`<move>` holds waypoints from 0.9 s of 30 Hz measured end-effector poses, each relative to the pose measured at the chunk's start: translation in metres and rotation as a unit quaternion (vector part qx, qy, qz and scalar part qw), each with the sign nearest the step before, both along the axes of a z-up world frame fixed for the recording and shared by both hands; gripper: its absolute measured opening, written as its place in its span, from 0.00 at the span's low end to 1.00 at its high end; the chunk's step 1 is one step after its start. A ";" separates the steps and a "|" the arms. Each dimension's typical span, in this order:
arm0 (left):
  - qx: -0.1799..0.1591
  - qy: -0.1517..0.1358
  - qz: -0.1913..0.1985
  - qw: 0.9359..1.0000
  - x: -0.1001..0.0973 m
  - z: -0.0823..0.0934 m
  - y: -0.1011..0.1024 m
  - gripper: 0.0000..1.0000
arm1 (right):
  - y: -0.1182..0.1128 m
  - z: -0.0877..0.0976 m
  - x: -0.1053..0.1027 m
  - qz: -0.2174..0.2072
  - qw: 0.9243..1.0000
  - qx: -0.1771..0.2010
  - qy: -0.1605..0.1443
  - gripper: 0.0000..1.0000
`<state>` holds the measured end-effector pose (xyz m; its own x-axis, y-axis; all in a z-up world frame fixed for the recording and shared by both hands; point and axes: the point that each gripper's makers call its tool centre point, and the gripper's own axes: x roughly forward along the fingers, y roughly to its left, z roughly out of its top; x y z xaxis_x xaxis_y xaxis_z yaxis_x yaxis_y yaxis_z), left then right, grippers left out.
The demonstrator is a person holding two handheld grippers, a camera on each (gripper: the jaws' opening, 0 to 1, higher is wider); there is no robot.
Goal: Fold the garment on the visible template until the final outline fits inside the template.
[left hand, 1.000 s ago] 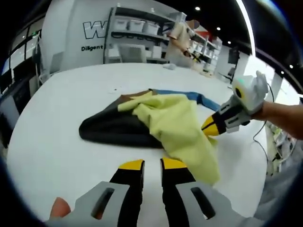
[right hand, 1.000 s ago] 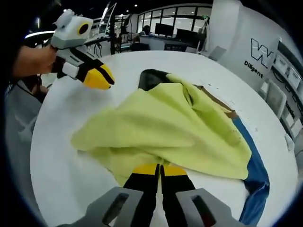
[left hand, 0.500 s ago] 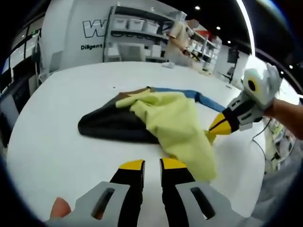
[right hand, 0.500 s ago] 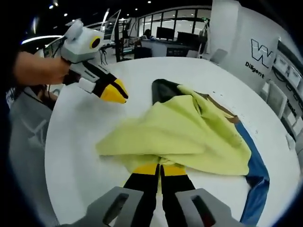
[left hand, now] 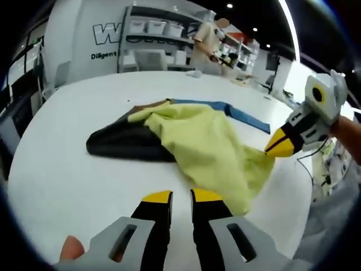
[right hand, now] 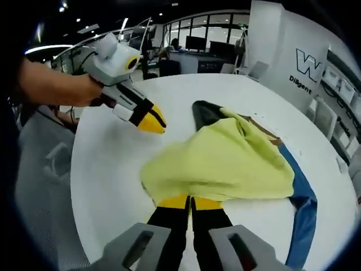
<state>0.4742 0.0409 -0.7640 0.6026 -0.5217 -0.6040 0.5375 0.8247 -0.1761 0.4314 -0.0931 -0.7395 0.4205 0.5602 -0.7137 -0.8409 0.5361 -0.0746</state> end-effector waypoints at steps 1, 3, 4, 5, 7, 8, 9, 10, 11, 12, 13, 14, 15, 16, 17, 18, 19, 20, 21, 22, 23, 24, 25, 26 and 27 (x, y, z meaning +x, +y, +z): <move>0.001 0.000 -0.003 1.000 -0.002 -0.002 -0.001 0.10 | -0.002 0.004 -0.003 -0.007 1.000 0.007 -0.002 0.00; 0.004 0.002 -0.008 1.000 -0.005 -0.004 -0.003 0.10 | -0.004 0.014 -0.006 -0.021 0.999 0.028 -0.002 0.00; 0.005 0.003 -0.010 1.000 -0.007 -0.005 -0.005 0.10 | -0.005 0.018 -0.007 -0.027 0.999 0.036 -0.003 0.00; 0.006 0.004 -0.011 1.000 -0.008 -0.006 -0.005 0.10 | -0.006 0.022 -0.007 -0.030 0.999 0.041 -0.004 0.00; 0.007 0.006 -0.017 1.000 -0.012 -0.007 -0.009 0.10 | -0.008 0.032 -0.006 -0.038 0.998 0.051 -0.010 0.00; 0.008 0.007 -0.021 1.000 -0.015 -0.008 -0.012 0.10 | -0.009 0.037 -0.005 -0.041 0.998 0.055 -0.014 0.00; 0.008 0.007 -0.024 1.000 -0.017 -0.009 -0.013 0.10 | -0.010 0.040 -0.005 -0.043 0.997 0.056 -0.016 0.00; 0.008 0.008 -0.028 1.000 -0.019 -0.009 -0.016 0.10 | -0.011 0.044 -0.004 -0.046 0.997 0.057 -0.022 0.00; 0.008 0.009 -0.030 0.999 -0.021 -0.009 -0.018 0.10 | -0.012 0.046 -0.004 -0.048 0.997 0.056 -0.025 0.00; 0.008 0.009 -0.033 0.999 -0.023 -0.010 -0.020 0.10 | -0.014 0.049 -0.003 -0.051 0.997 0.058 -0.027 0.00; 0.009 0.010 -0.036 0.999 -0.025 -0.010 -0.021 0.10 | -0.016 0.053 -0.002 -0.056 0.996 0.061 -0.033 0.00; 0.009 0.010 -0.038 0.999 -0.026 -0.011 -0.023 0.10 | -0.017 0.056 -0.002 -0.059 0.996 0.064 -0.035 0.00; 0.009 0.010 -0.042 0.999 -0.029 -0.011 -0.025 0.10 | -0.019 0.060 0.000 -0.064 0.995 0.068 -0.039 0.00; 0.010 0.010 -0.045 0.999 -0.030 -0.012 -0.027 0.10 | -0.020 0.063 0.001 -0.067 0.995 0.069 -0.042 0.00; 0.012 0.011 -0.051 0.999 -0.033 -0.012 -0.029 0.10 | -0.023 0.066 0.004 -0.071 0.994 0.069 -0.047 0.00; 0.013 0.011 -0.054 0.998 -0.035 -0.013 -0.030 0.11 | -0.025 0.067 0.005 -0.073 0.994 0.069 -0.049 0.00; 0.014 0.011 -0.056 0.998 -0.037 -0.014 -0.032 0.11 | -0.028 0.070 0.007 -0.078 0.993 0.069 -0.051 0.00; 0.014 0.011 -0.059 0.998 -0.038 -0.014 -0.033 0.11 | -0.031 0.073 0.009 -0.082 0.993 0.070 -0.055 0.00; 0.014 0.010 -0.060 0.998 -0.039 -0.014 -0.033 0.12 | -0.034 0.075 0.011 -0.086 0.992 0.071 -0.058 0.00; 0.015 0.011 -0.062 0.998 -0.040 -0.014 -0.034 0.12 | -0.039 0.078 0.013 -0.094 0.991 0.073 -0.061 0.00; 0.016 0.011 -0.063 0.998 -0.040 -0.014 -0.035 0.13 | -0.041 0.079 0.014 -0.097 0.991 0.073 -0.064 0.00; 0.016 0.010 -0.065 0.998 -0.040 -0.013 -0.035 0.13 | -0.046 0.082 0.016 -0.104 0.990 0.074 -0.067 0.00; 0.016 0.009 -0.065 0.998 -0.040 -0.013 -0.036 0.13 | -0.049 0.083 0.017 -0.109 0.989 0.076 -0.069 0.00; 0.014 0.008 -0.063 0.998 -0.038 -0.012 -0.036 0.14 | -0.055 0.084 0.019 -0.116 0.988 0.077 -0.072 0.00; 0.014 0.007 -0.063 0.998 -0.038 -0.012 -0.037 0.14 | -0.056 0.084 0.019 -0.119 0.987 0.077 -0.072 0.00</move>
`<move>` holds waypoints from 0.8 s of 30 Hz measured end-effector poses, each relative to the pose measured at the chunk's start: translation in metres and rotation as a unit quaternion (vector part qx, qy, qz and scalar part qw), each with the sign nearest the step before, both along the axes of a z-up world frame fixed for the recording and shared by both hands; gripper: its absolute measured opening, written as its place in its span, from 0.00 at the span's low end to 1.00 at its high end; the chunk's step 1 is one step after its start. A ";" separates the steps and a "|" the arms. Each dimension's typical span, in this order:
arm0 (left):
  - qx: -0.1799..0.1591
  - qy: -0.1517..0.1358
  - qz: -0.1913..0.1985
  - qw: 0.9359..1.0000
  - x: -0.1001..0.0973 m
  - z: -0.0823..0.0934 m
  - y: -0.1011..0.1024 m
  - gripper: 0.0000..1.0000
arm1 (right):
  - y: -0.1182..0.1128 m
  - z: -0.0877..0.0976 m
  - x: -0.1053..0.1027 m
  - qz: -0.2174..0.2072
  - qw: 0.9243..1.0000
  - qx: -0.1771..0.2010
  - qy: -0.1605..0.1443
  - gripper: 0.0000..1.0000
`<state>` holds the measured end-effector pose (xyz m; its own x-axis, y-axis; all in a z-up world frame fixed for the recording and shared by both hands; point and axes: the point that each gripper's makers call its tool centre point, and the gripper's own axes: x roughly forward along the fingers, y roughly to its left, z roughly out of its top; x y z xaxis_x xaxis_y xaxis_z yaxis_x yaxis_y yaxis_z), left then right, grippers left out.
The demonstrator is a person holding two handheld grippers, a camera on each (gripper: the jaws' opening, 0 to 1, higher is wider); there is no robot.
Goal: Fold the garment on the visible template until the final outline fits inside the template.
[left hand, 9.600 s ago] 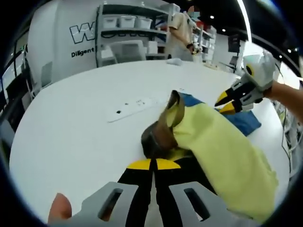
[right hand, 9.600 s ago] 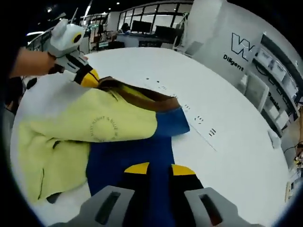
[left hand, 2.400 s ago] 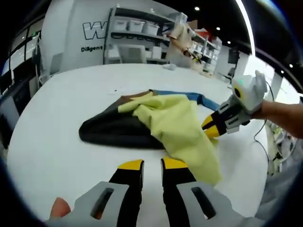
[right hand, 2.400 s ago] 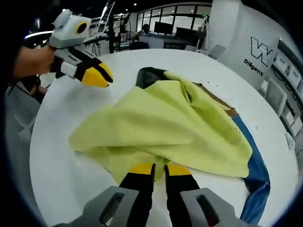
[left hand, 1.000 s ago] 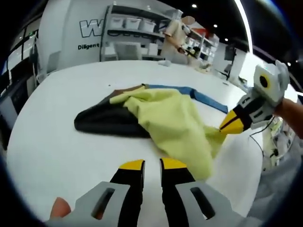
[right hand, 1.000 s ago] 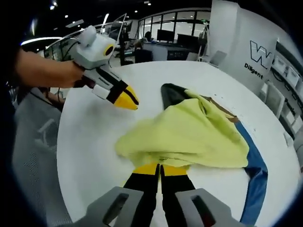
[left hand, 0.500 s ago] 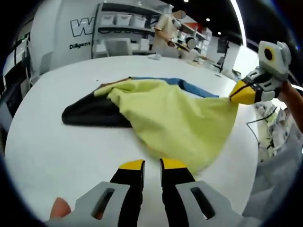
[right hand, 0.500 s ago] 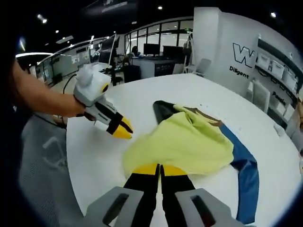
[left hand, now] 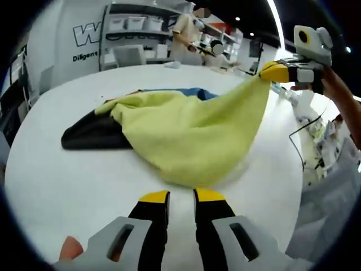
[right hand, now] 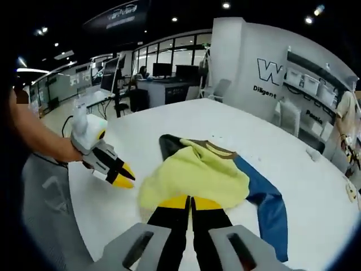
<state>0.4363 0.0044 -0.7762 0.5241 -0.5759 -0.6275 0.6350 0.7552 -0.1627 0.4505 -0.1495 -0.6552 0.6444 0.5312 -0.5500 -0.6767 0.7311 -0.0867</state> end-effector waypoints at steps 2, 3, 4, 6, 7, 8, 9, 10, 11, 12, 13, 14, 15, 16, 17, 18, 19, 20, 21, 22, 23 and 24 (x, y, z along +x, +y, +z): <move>-0.004 -0.002 0.001 1.000 0.003 0.002 -0.003 0.15 | -0.011 0.000 0.003 -0.016 1.000 0.004 0.000 0.00; -0.006 -0.002 0.002 1.000 0.006 0.002 -0.006 0.16 | -0.018 -0.003 0.005 -0.025 1.000 0.004 0.000 0.00; -0.006 -0.002 0.003 1.000 0.007 0.002 -0.008 0.17 | -0.022 -0.004 0.006 -0.029 1.000 0.003 0.002 0.00; -0.005 -0.005 0.004 1.000 0.012 0.002 -0.012 0.19 | -0.029 -0.009 0.006 -0.038 0.999 0.002 0.006 0.00; 0.000 -0.006 0.006 1.000 0.014 0.001 -0.012 0.21 | -0.031 -0.011 0.005 -0.040 0.999 0.001 0.009 0.00; 0.004 -0.006 0.008 1.000 0.017 -0.001 -0.013 0.22 | -0.034 -0.014 0.005 -0.043 0.999 0.002 0.011 0.00; 0.005 -0.006 0.009 1.000 0.018 -0.003 -0.014 0.22 | -0.035 -0.014 0.005 -0.043 0.999 0.002 0.011 0.00; 0.006 -0.004 0.010 1.000 0.020 -0.004 -0.015 0.23 | -0.036 -0.015 0.004 -0.046 0.999 0.003 0.014 0.00; 0.006 -0.001 0.009 1.000 0.020 -0.006 -0.016 0.23 | -0.037 -0.016 0.003 -0.047 0.999 0.003 0.015 0.00; 0.008 0.008 0.009 1.000 0.021 -0.010 -0.019 0.23 | -0.040 -0.017 0.003 -0.051 0.999 0.005 0.016 0.00; 0.006 0.011 0.009 1.000 0.021 -0.012 -0.020 0.23 | -0.042 -0.018 0.003 -0.052 0.998 0.005 0.017 0.00; 0.005 0.016 0.009 1.000 0.022 -0.014 -0.023 0.23 | -0.043 -0.018 0.002 -0.053 0.998 0.006 0.017 0.00; 0.005 0.019 0.009 1.000 0.022 -0.016 -0.024 0.22 | -0.043 -0.018 0.002 -0.054 0.998 0.006 0.017 0.00; 0.001 0.022 0.012 1.000 0.022 -0.017 -0.025 0.21 | -0.044 -0.018 0.001 -0.054 0.998 0.006 0.018 0.00; -0.005 0.028 0.016 0.999 0.023 -0.018 -0.028 0.20 | -0.045 -0.018 0.001 -0.055 0.998 0.007 0.018 0.00; -0.010 0.029 0.018 0.999 0.024 -0.018 -0.030 0.19 | -0.045 -0.019 0.001 -0.056 0.998 0.007 0.018 0.00; -0.016 0.032 0.021 0.999 0.025 -0.019 -0.032 0.18 | -0.046 -0.019 0.001 -0.056 0.998 0.007 0.019 0.00; -0.017 0.036 0.022 0.999 0.026 -0.020 -0.034 0.16 | -0.046 -0.020 0.001 -0.057 0.998 0.007 0.019 0.00; -0.017 0.037 0.022 0.999 0.026 -0.021 -0.035 0.13 | -0.046 -0.020 0.000 -0.057 0.998 0.007 0.020 0.00; -0.020 0.039 0.022 0.999 0.026 -0.021 -0.037 0.09 | -0.046 -0.021 0.000 -0.057 0.998 0.007 0.020 0.00; -0.023 0.040 0.024 0.999 0.027 -0.021 -0.037 0.04 | -0.046 -0.021 -0.001 -0.056 0.998 0.007 0.020 0.00; -0.030 0.041 0.022 0.998 0.027 -0.019 -0.039 0.00 | -0.046 -0.022 -0.002 -0.055 0.998 0.006 0.021 0.00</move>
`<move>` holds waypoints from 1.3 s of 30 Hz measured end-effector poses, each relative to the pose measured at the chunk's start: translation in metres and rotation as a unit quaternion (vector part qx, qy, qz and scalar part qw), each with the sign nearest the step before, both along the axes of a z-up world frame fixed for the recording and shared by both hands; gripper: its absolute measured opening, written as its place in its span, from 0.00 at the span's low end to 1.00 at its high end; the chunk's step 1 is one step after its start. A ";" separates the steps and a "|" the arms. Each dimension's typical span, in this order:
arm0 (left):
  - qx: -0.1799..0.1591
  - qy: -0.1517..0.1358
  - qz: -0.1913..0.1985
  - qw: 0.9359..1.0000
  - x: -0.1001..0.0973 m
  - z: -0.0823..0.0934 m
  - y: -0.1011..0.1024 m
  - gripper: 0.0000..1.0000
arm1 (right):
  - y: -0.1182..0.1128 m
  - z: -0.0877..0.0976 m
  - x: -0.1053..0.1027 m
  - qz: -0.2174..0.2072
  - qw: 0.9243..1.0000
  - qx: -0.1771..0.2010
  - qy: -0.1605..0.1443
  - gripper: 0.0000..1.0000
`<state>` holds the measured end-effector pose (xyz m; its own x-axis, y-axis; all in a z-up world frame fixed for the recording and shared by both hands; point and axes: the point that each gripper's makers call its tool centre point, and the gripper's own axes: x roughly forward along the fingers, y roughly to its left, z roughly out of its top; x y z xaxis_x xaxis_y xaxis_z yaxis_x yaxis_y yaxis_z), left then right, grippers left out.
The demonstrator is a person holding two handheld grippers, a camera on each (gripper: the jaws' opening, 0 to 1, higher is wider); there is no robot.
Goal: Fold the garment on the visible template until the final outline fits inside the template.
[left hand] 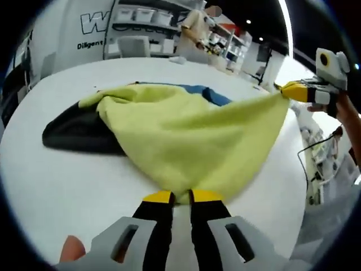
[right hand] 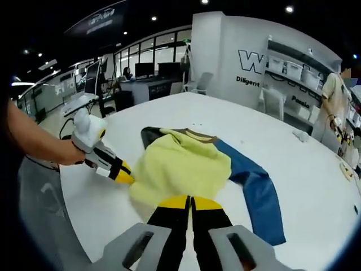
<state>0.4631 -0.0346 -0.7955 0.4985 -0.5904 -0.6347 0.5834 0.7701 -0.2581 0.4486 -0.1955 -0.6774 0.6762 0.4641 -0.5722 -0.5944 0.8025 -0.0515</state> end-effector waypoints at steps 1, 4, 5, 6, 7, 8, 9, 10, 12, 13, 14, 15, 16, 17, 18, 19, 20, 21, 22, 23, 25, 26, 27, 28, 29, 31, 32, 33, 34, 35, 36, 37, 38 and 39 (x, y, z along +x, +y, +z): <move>-0.001 -0.002 0.003 1.000 0.002 0.001 0.001 0.00 | 0.000 0.000 0.000 0.000 1.000 0.000 0.000 0.00; -0.007 -0.011 0.006 1.000 0.004 0.011 0.005 0.00 | 0.000 0.002 -0.002 0.001 1.000 0.001 -0.001 0.00; -0.009 -0.013 0.009 1.000 0.004 0.015 0.008 0.00 | 0.001 0.003 -0.003 0.001 1.000 0.001 -0.002 0.00; -0.011 -0.014 0.011 1.000 0.004 0.018 0.010 0.00 | 0.002 0.005 -0.004 0.003 1.000 -0.001 -0.003 0.00; -0.014 -0.014 0.013 1.000 0.004 0.021 0.013 0.00 | 0.002 0.006 -0.004 0.003 1.000 -0.001 -0.003 0.00; -0.019 -0.016 0.016 1.000 0.004 0.026 0.016 0.00 | 0.004 0.007 -0.006 0.005 1.000 -0.001 -0.004 0.00; -0.024 -0.021 0.017 0.999 0.003 0.032 0.017 0.00 | 0.007 0.010 -0.007 0.008 1.000 -0.001 -0.007 0.00; -0.027 -0.028 0.016 0.999 0.003 0.039 0.020 0.00 | 0.008 0.011 -0.008 0.011 1.000 -0.002 -0.009 0.00; -0.035 -0.040 0.021 0.998 0.002 0.051 0.026 0.00 | 0.011 0.014 -0.011 0.015 1.000 -0.004 -0.010 0.00; -0.039 -0.041 0.023 0.998 0.002 0.056 0.029 0.00 | 0.014 0.017 -0.012 0.018 1.000 -0.004 -0.013 0.00; -0.048 -0.048 0.030 0.997 0.002 0.065 0.033 0.00 | 0.015 0.018 -0.013 0.020 1.000 -0.004 -0.015 0.00; -0.051 -0.055 0.032 0.997 0.004 0.069 0.035 0.00 | 0.018 0.021 -0.015 0.024 1.000 -0.004 -0.017 0.00; -0.054 -0.058 0.034 0.996 0.004 0.074 0.038 0.00 | 0.020 0.023 -0.015 0.026 0.999 -0.004 -0.019 0.00; -0.060 -0.062 0.037 0.996 0.003 0.081 0.042 0.00 | 0.023 0.026 -0.017 0.030 0.999 -0.005 -0.021 0.00; -0.061 -0.063 0.038 0.995 0.002 0.084 0.044 0.00 | 0.025 0.028 -0.018 0.032 0.999 -0.006 -0.023 0.00; -0.061 -0.066 0.040 0.995 0.000 0.089 0.048 0.00 | 0.027 0.031 -0.019 0.036 0.999 -0.006 -0.026 0.00; -0.062 -0.068 0.040 0.995 -0.001 0.091 0.051 0.00 | 0.028 0.033 -0.020 0.038 0.999 -0.006 -0.028 0.00; -0.064 -0.071 0.042 0.995 -0.002 0.096 0.055 0.00 | 0.029 0.034 -0.021 0.039 0.999 -0.006 -0.029 0.00; -0.066 -0.073 0.042 0.994 -0.003 0.099 0.057 0.00 | 0.031 0.037 -0.022 0.042 0.999 -0.005 -0.030 0.00; -0.066 -0.074 0.043 0.994 -0.004 0.102 0.060 0.00 | 0.032 0.038 -0.023 0.044 0.999 -0.005 -0.031 0.00; -0.068 -0.079 0.043 0.994 -0.008 0.109 0.065 0.00 | 0.036 0.040 -0.025 0.050 0.998 -0.006 -0.031 0.00; -0.067 -0.079 0.042 0.994 -0.011 0.112 0.068 0.00 | 0.038 0.040 -0.027 0.053 0.998 -0.008 -0.032 0.00; -0.065 -0.080 0.042 0.994 -0.012 0.113 0.070 0.00 | 0.039 0.041 -0.028 0.054 0.998 -0.008 -0.032 0.00; -0.064 -0.081 0.041 0.994 -0.013 0.114 0.072 0.00 | 0.041 0.041 -0.029 0.056 0.998 -0.007 -0.032 0.00; -0.062 -0.081 0.039 0.994 -0.016 0.117 0.075 0.00 | 0.043 0.042 -0.031 0.060 0.998 -0.006 -0.031 0.00; -0.056 -0.078 0.035 0.995 -0.022 0.121 0.079 0.00 | 0.047 0.042 -0.035 0.065 0.997 -0.004 -0.030 0.00; -0.054 -0.079 0.033 0.995 -0.024 0.123 0.081 0.00 | 0.049 0.042 -0.038 0.069 0.997 -0.004 -0.029 0.00; -0.051 -0.083 0.031 0.995 -0.027 0.128 0.084 0.00 | 0.051 0.043 -0.039 0.072 0.997 -0.004 -0.030 0.00; -0.051 -0.084 0.030 0.995 -0.027 0.131 0.085 0.00 | 0.052 0.043 -0.040 0.074 0.997 -0.004 -0.030 0.00; -0.051 -0.087 0.028 0.995 -0.027 0.135 0.085 0.00 | 0.053 0.043 -0.040 0.076 0.997 -0.005 -0.031 0.00; -0.050 -0.089 0.026 0.994 -0.026 0.138 0.086 0.00 | 0.053 0.044 -0.039 0.076 0.997 -0.005 -0.031 0.00; -0.047 -0.091 0.026 0.994 -0.023 0.139 0.086 0.00 | 0.053 0.044 -0.039 0.076 0.997 -0.004 -0.031 0.00; -0.043 -0.096 0.025 0.994 -0.018 0.141 0.086 0.00 | 0.053 0.044 -0.036 0.075 0.997 -0.003 -0.031 0.00; -0.042 -0.100 0.025 0.994 -0.014 0.143 0.084 0.00 | 0.053 0.044 -0.034 0.074 0.997 -0.003 -0.031 0.00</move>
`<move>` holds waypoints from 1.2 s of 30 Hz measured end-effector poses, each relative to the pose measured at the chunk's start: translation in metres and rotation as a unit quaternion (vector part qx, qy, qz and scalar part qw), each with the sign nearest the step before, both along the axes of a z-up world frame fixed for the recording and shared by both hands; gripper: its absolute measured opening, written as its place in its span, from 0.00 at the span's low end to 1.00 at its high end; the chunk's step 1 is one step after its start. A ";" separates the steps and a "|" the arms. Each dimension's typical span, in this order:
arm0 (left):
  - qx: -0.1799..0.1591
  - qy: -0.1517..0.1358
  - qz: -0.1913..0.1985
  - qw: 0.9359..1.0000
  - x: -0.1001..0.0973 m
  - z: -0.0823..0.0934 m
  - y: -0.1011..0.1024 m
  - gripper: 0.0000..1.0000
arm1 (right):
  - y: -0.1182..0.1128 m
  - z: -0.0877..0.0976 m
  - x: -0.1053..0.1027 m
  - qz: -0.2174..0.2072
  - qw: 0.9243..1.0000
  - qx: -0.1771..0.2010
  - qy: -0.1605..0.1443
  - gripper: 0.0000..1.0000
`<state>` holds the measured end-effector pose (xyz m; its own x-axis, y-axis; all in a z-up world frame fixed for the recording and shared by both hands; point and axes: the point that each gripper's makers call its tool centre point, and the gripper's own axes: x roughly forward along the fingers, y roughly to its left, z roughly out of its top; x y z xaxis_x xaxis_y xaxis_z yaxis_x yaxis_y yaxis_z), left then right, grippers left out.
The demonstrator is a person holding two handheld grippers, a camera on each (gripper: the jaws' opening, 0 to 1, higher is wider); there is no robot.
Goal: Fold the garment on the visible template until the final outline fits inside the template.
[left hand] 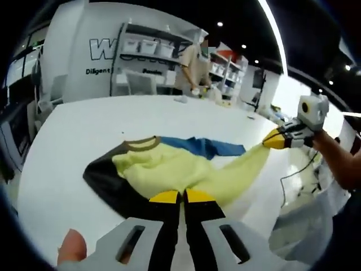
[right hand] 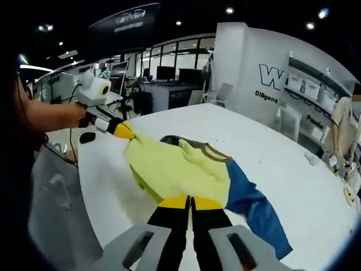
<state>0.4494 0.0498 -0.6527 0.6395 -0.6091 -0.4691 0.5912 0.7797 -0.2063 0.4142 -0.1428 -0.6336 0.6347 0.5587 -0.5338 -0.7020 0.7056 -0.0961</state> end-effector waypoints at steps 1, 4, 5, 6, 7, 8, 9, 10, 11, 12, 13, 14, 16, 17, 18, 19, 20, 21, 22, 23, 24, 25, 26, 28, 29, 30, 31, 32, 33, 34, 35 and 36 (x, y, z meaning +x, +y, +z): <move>-0.001 -0.002 0.002 1.000 0.007 0.001 -0.002 0.00 | 0.000 0.000 0.004 -0.002 1.000 0.000 -0.001 0.00; -0.003 -0.010 0.005 1.000 0.025 0.004 -0.010 0.00 | -0.003 0.001 0.015 -0.009 1.000 0.001 -0.003 0.00; -0.002 -0.012 0.005 1.000 0.033 0.004 -0.013 0.00 | -0.005 0.001 0.020 -0.012 1.000 0.001 -0.004 0.00; -0.002 -0.014 0.005 1.000 0.040 0.003 -0.016 0.00 | -0.007 0.000 0.025 -0.016 1.000 0.001 -0.004 0.00; -0.003 -0.014 0.006 1.000 0.049 0.002 -0.019 0.00 | -0.012 -0.002 0.032 -0.024 1.000 -0.002 -0.003 0.00; -0.002 -0.015 0.008 1.000 0.055 0.001 -0.021 0.00 | -0.015 -0.004 0.036 -0.029 1.000 -0.003 -0.003 0.00; -0.002 -0.016 0.009 1.000 0.061 0.000 -0.023 0.00 | -0.018 -0.006 0.041 -0.034 0.999 -0.002 -0.002 0.00; 0.000 -0.018 0.011 1.000 0.071 -0.002 -0.025 0.00 | -0.022 -0.008 0.048 -0.044 0.999 0.001 0.003 0.00; 0.001 -0.016 0.013 1.000 0.077 -0.004 -0.027 0.00 | -0.023 -0.009 0.051 -0.047 0.999 0.002 0.003 0.00; 0.005 -0.018 0.014 1.000 0.086 -0.007 -0.029 0.00 | -0.026 -0.011 0.058 -0.054 0.999 0.005 0.004 0.00; 0.006 -0.018 0.014 1.000 0.089 -0.008 -0.030 0.00 | -0.028 -0.013 0.062 -0.058 0.998 0.006 0.006 0.00; 0.010 -0.017 0.016 1.000 0.098 -0.013 -0.032 0.00 | -0.029 -0.016 0.067 -0.061 0.998 0.004 0.007 0.00; 0.016 -0.009 0.020 1.000 0.109 -0.022 -0.034 0.00 | -0.032 -0.024 0.078 -0.066 0.998 -0.006 0.009 0.00; 0.019 -0.009 0.021 1.000 0.112 -0.025 -0.035 0.00 | -0.032 -0.029 0.084 -0.067 0.998 -0.007 0.014 0.00; 0.021 -0.009 0.022 0.999 0.116 -0.028 -0.036 0.00 | -0.031 -0.032 0.088 -0.068 0.998 -0.008 0.016 0.00; 0.023 -0.008 0.024 0.999 0.120 -0.032 -0.037 0.00 | -0.032 -0.036 0.093 -0.068 0.997 -0.013 0.017 0.00; 0.024 -0.004 0.028 0.999 0.125 -0.037 -0.037 0.00 | -0.032 -0.039 0.097 -0.070 0.997 -0.016 0.019 0.00; 0.027 -0.003 0.030 0.999 0.129 -0.042 -0.038 0.00 | -0.033 -0.041 0.100 -0.071 0.997 -0.018 0.020 0.00; 0.028 0.000 0.033 0.999 0.132 -0.046 -0.038 0.00 | -0.033 -0.044 0.104 -0.071 0.997 -0.019 0.022 0.00; 0.028 0.005 0.036 0.999 0.136 -0.052 -0.038 0.00 | -0.034 -0.048 0.109 -0.073 0.997 -0.020 0.026 0.00; 0.028 0.011 0.038 0.999 0.139 -0.056 -0.038 0.00 | -0.034 -0.051 0.112 -0.074 0.997 -0.021 0.028 0.00; 0.027 0.016 0.042 0.999 0.141 -0.060 -0.038 0.00 | -0.034 -0.055 0.116 -0.074 0.996 -0.024 0.032 0.00; 0.027 0.021 0.044 0.998 0.144 -0.064 -0.039 0.00 | -0.034 -0.057 0.119 -0.074 0.996 -0.027 0.034 0.00; 0.031 0.024 0.044 0.998 0.149 -0.069 -0.042 0.00 | -0.036 -0.064 0.124 -0.075 0.996 -0.033 0.039 0.00; 0.032 0.026 0.044 0.998 0.150 -0.071 -0.043 0.00 | -0.037 -0.066 0.125 -0.075 0.996 -0.033 0.041 0.00; 0.036 0.027 0.044 0.998 0.154 -0.074 -0.044 0.00 | -0.038 -0.070 0.128 -0.076 0.995 -0.034 0.046 0.00; 0.038 0.029 0.045 0.998 0.156 -0.077 -0.044 0.00 | -0.040 -0.073 0.129 -0.078 0.995 -0.035 0.049 0.00; 0.041 0.032 0.046 0.998 0.158 -0.081 -0.045 0.00 | -0.042 -0.078 0.132 -0.080 0.995 -0.036 0.053 0.00; 0.043 0.033 0.046 0.997 0.160 -0.083 -0.046 0.00 | -0.042 -0.081 0.132 -0.081 0.994 -0.036 0.057 0.00; 0.047 0.035 0.048 0.997 0.163 -0.088 -0.046 0.00 | -0.043 -0.084 0.134 -0.082 0.994 -0.036 0.060 0.00; 0.048 0.035 0.050 0.997 0.164 -0.090 -0.046 0.00 | -0.044 -0.088 0.134 -0.084 0.994 -0.035 0.066 0.00; 0.049 0.035 0.052 0.997 0.166 -0.092 -0.046 0.00 | -0.044 -0.091 0.135 -0.085 0.993 -0.034 0.069 0.00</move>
<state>0.6150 0.0036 -0.7446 0.6602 -0.4908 -0.5686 0.4935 0.8541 -0.1643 0.5488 -0.1869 -0.7248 0.6345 0.4092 -0.6558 -0.5832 0.8102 -0.0589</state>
